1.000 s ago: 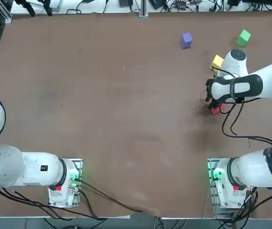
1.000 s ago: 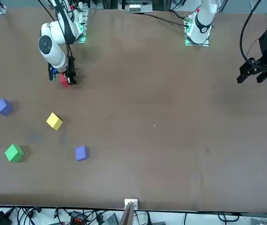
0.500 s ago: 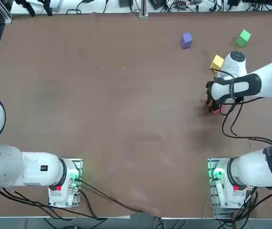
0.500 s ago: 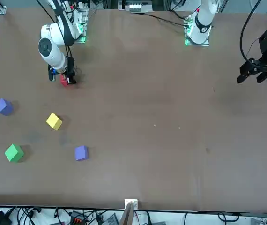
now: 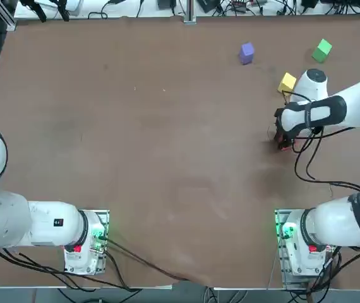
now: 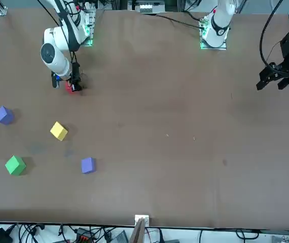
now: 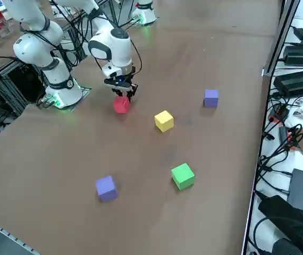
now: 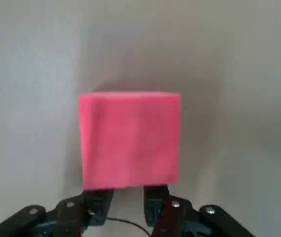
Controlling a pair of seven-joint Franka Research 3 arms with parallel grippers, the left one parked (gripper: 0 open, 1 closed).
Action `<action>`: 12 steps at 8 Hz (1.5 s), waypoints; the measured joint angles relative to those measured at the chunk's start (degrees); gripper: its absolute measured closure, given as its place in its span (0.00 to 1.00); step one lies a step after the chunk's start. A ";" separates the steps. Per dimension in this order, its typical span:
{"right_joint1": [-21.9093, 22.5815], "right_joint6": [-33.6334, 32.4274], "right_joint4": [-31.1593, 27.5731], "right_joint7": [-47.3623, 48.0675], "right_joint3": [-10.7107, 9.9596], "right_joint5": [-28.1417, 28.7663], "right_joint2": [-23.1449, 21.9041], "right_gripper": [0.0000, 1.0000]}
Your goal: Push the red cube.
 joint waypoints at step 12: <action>-20.32 5.14 0.10 -17.68 -0.32 -0.08 1.65 0.59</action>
